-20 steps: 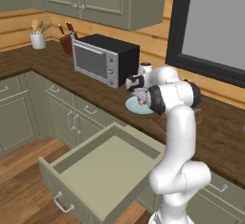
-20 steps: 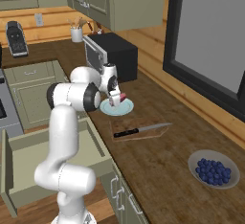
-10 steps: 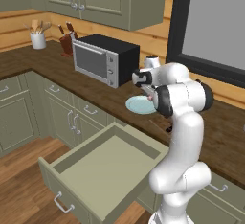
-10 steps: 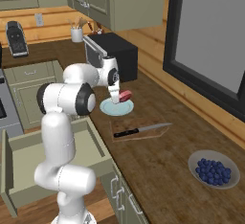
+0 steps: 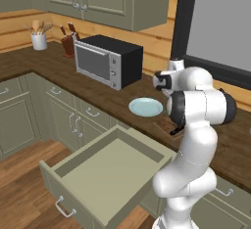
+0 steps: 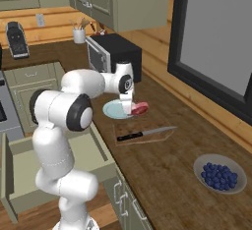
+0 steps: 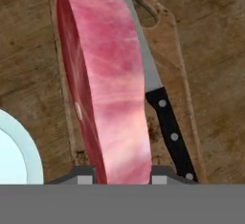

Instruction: Pick up the knife from the drawer and place it on the cutting board. Then place the meat from the plate to the cutting board.

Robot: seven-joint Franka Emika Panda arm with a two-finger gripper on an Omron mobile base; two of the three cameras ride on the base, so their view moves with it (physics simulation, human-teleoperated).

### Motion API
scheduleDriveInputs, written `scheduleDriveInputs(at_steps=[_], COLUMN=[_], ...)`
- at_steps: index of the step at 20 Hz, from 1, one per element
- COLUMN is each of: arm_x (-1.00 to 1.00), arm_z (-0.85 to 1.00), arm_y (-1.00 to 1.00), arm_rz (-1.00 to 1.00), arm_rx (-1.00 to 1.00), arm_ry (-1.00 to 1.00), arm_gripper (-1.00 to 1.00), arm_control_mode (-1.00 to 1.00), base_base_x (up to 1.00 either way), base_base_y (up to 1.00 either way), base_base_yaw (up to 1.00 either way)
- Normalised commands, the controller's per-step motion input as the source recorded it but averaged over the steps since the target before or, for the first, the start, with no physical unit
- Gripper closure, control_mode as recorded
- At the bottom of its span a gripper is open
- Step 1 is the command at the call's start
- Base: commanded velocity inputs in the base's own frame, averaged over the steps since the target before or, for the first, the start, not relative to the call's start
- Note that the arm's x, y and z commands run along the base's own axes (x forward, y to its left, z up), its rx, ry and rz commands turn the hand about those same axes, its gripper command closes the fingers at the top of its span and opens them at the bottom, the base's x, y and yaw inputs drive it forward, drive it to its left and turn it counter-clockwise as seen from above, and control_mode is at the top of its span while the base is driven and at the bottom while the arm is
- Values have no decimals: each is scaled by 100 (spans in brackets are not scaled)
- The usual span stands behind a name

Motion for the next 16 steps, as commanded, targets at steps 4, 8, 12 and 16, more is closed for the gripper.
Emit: scheduleDriveInputs(at_steps=[4, 8, 12, 16], arm_x=[5, 16, 22, 16], arm_z=[-44, -53, -25, -30], arm_y=[-9, 0, -1, -2], arm_rz=[-1, 0, -2, -4], arm_rx=[0, 0, 4, 5], arm_ry=[26, 5, 0, -1], arm_gripper=[100, 100, 100, 100], arm_control_mode=[-100, -100, -100, -100], base_base_x=[0, 0, 0, 0], base_base_y=[0, 0, 0, 0], base_base_yaw=[0, 0, 0, 0])
